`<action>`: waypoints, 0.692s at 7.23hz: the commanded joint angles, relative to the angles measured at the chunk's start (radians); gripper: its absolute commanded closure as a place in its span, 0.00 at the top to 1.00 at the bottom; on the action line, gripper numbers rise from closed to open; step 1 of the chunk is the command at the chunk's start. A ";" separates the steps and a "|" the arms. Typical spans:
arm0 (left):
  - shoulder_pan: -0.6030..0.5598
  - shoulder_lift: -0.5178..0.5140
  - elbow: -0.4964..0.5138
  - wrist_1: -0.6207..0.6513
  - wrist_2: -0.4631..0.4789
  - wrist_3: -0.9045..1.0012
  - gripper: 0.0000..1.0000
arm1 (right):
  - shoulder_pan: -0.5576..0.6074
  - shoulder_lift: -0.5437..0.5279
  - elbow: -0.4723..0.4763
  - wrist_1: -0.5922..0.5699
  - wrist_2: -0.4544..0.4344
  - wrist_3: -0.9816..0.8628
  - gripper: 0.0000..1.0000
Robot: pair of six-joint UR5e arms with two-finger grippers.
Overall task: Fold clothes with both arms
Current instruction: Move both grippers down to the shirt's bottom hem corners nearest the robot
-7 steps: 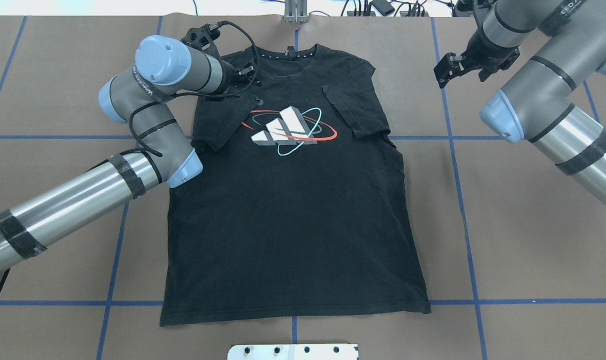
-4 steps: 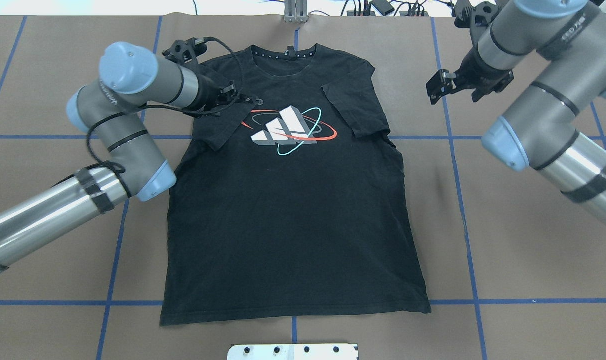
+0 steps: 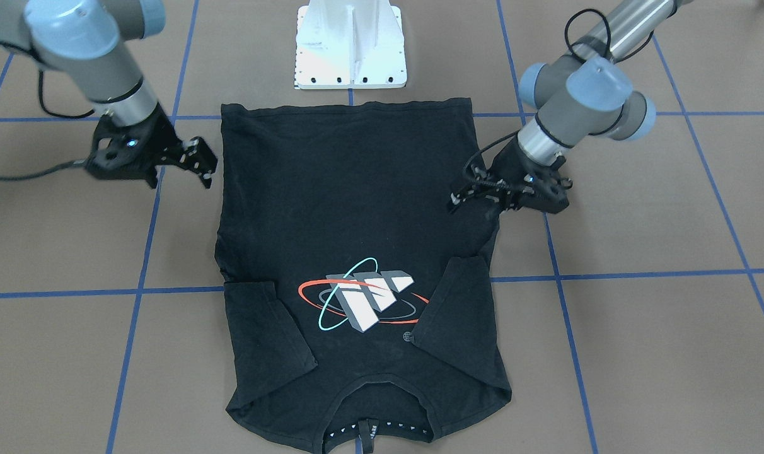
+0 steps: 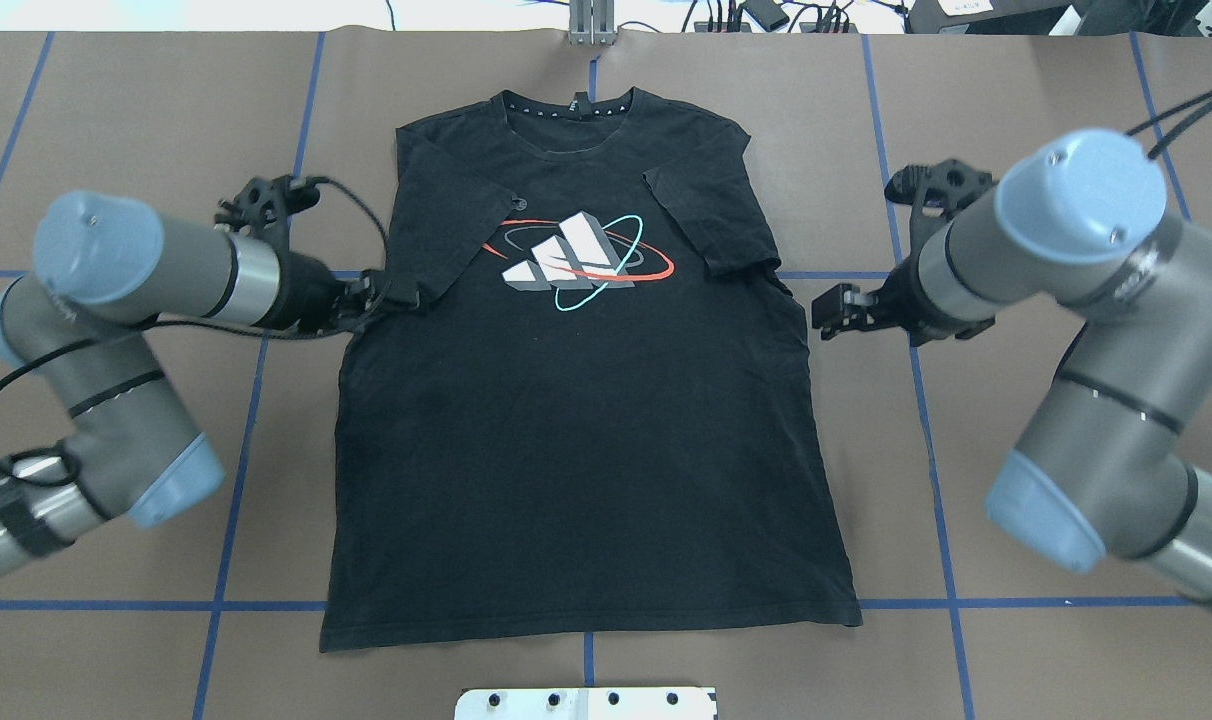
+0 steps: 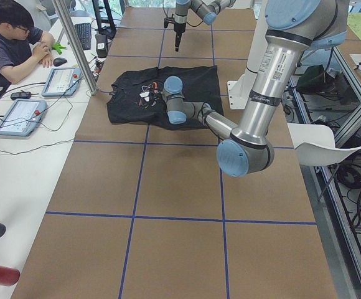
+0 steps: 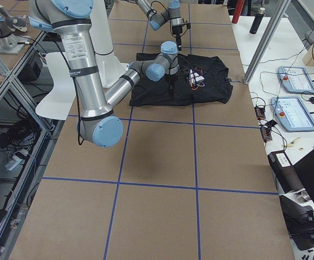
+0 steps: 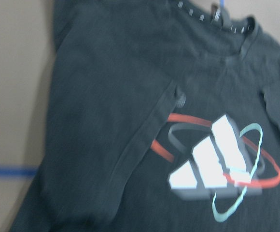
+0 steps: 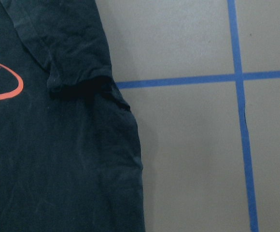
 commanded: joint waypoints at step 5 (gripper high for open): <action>0.458 0.284 -0.381 0.267 0.267 -0.216 1.00 | -0.453 -0.242 0.262 0.000 -0.331 0.316 1.00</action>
